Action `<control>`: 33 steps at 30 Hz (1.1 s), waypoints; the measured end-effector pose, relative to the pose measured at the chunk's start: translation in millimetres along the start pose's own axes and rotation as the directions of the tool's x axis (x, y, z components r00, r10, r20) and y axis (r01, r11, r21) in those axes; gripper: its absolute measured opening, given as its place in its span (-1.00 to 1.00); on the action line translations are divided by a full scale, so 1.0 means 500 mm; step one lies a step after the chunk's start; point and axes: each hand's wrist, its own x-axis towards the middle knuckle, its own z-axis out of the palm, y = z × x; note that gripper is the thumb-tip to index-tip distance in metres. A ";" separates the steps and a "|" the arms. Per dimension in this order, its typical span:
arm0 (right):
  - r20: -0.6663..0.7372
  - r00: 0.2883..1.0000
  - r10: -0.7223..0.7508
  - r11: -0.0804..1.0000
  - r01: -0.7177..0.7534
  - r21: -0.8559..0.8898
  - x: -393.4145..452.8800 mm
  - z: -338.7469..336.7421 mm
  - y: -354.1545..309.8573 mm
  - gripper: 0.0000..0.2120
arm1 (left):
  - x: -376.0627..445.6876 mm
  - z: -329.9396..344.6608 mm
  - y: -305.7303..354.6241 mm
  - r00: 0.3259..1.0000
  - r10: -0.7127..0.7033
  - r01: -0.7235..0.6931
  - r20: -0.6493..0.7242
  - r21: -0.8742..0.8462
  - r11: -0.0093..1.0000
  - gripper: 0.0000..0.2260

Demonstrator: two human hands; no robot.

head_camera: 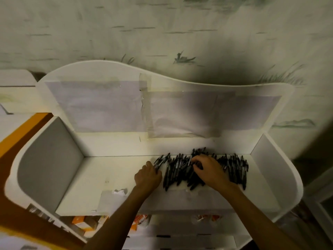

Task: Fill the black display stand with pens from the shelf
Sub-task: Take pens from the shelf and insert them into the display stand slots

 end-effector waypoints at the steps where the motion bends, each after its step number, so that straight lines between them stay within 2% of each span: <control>1: 0.003 1.000 -0.003 1.000 0.003 -0.004 0.000 0.002 0.000 -0.80 | 0.001 0.001 0.002 1.000 0.009 -0.009 -0.010 0.022 1.000 -0.55; 7: 0.014 1.000 -0.003 1.000 0.003 -0.009 -0.002 0.003 0.007 -0.79 | 0.009 0.011 0.020 0.997 0.053 -0.042 -0.056 0.174 0.984 -0.21; 14: 0.008 1.000 -0.003 1.000 0.003 -0.003 -0.002 0.003 0.009 -0.79 | 0.024 0.007 0.037 1.000 0.020 -0.023 0.021 0.140 0.990 -0.14; 17: 0.013 1.000 -0.001 1.000 0.001 -0.012 0.001 0.006 0.007 -0.79 | 0.032 -0.003 0.061 0.997 -0.023 0.018 0.070 0.079 0.997 -0.30; 22: 0.027 1.000 -0.003 1.000 0.003 -0.010 0.004 0.017 -0.002 -0.79 | 0.034 -0.013 0.067 0.989 -0.076 0.059 0.125 0.139 0.989 -0.44; 25: 0.019 1.000 -0.002 1.000 0.002 0.003 0.004 0.023 -0.002 -0.79 | 0.029 -0.014 0.050 0.994 -0.062 0.050 0.088 0.130 0.990 -0.66; 27: 0.010 1.000 -0.002 1.000 0.002 0.015 0.004 0.028 -0.004 -0.78 | 0.023 -0.010 0.042 0.997 -0.064 0.059 0.044 0.110 0.992 -0.73; 30: 0.003 1.000 -0.006 1.000 0.006 0.023 0.008 0.034 -0.011 -0.80 | 0.017 -0.005 0.031 0.994 -0.098 0.097 -0.052 -0.025 0.995 -0.76; 33: -0.016 0.999 -0.029 0.999 0.030 0.041 0.021 0.032 -0.022 -0.80 | 0.024 -0.007 0.014 0.988 -0.061 0.024 -0.145 -0.242 0.970 -0.81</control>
